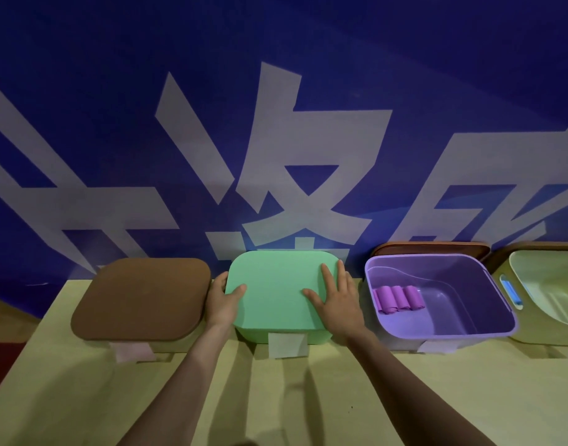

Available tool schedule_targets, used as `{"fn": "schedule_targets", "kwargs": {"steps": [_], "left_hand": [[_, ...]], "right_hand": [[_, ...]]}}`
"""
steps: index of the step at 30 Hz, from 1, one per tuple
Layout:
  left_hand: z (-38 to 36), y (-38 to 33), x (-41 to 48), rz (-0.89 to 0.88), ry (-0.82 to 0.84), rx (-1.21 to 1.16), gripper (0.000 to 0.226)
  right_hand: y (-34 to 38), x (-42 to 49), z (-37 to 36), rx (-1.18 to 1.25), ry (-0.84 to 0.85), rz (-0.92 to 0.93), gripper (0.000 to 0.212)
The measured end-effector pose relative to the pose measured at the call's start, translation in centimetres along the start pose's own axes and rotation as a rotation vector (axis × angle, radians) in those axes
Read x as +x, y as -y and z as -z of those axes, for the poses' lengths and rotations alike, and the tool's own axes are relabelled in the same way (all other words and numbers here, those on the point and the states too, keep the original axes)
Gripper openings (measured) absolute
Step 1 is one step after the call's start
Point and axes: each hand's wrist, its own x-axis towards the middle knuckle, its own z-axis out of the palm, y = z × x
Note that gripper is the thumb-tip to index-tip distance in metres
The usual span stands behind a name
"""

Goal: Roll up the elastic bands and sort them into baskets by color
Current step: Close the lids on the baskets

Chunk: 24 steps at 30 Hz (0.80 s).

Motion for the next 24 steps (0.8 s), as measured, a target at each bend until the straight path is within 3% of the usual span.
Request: {"fn": "schedule_targets", "kwargs": {"steps": [6,10,12,20,24], "left_hand": [[-0.8,-0.8,0.0,-0.190,-0.029,0.319,0.040],[-1.4,-1.3,-1.1,-0.209,0.107,0.457,0.040],[-1.8,-2.1,-1.6,-0.207,0.173,0.494,0.042],[-9.1,-8.1,-5.6,-0.214,0.320,0.260,0.040],[-15.0,-11.1,-7.2,-0.198,0.385,0.067,0.039]], "right_hand": [[0.4,0.7,-0.1,-0.078,0.033,0.001,0.070],[0.5,0.9,1.5,0.002,0.098,-0.022,0.063],[0.6,0.5,2.8,0.101,0.051,-0.018,0.058],[-3.3,-2.5,12.7,0.500,-0.226,-0.063,0.031],[-8.7,-3.3,18.2,0.585,-0.396,-0.157,0.036]]}}
